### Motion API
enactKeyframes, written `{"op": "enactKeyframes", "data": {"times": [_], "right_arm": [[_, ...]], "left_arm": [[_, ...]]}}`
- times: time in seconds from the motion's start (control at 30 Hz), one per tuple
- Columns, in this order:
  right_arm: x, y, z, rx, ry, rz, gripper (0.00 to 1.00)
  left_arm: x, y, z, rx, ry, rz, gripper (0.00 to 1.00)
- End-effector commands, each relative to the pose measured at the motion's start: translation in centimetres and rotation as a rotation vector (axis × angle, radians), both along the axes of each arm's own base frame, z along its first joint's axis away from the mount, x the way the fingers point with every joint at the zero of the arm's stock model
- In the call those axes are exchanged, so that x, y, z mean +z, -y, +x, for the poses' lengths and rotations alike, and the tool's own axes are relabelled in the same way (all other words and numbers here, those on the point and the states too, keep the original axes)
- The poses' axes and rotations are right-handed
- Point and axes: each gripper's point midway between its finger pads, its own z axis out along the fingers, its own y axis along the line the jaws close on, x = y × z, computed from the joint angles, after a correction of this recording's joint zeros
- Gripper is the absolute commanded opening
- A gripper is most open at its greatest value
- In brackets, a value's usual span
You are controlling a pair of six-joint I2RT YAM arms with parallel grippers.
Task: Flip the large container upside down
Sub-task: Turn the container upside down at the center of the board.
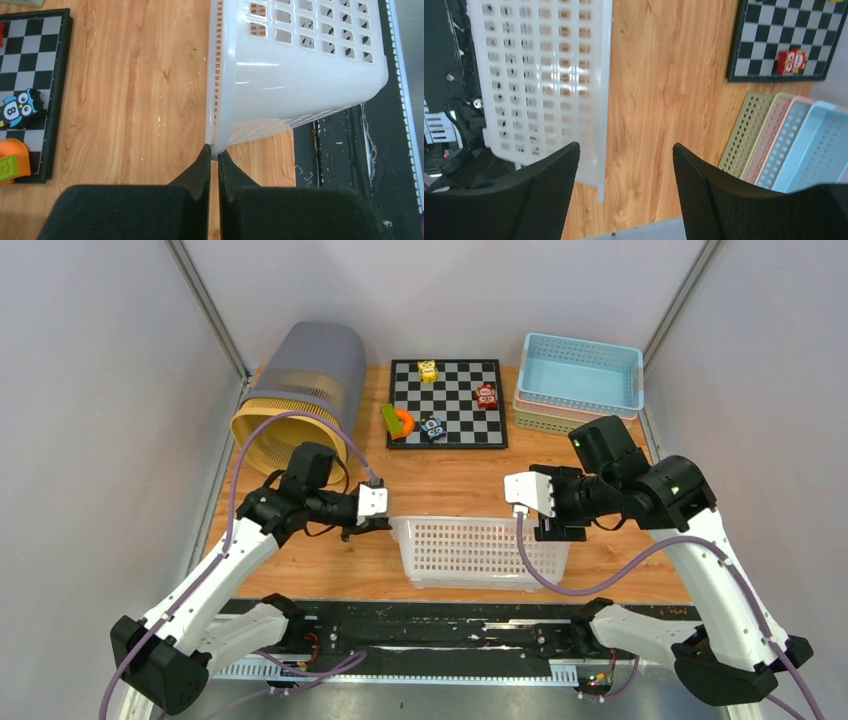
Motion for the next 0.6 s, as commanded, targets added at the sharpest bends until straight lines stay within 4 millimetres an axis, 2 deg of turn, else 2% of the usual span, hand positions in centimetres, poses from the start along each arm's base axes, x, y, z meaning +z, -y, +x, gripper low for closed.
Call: {"op": "enactKeyframes", "data": {"times": [0.0, 0.17, 0.37, 0.57], "right_arm": [[0.1, 3.1, -1.0, -0.031, 0.02, -0.085, 0.71], [-0.6, 4.7, -1.3, -0.065, 0.021, -0.135, 0.72], [-2.5, 5.9, -0.9, -0.103, 0.006, -0.185, 0.72], [-3.2, 5.6, -0.3, -0.11, -0.028, -0.158, 0.65]], "left_arm": [[0.5, -1.1, -1.0, 0.017, -0.042, 0.017, 0.0], [0.6, -1.7, -0.9, 0.038, -0.04, 0.029, 0.0], [1.3, -2.1, -0.6, 0.063, -0.034, 0.029, 0.0], [1.5, -2.0, -0.8, 0.066, -0.064, 0.015, 0.0]]}}
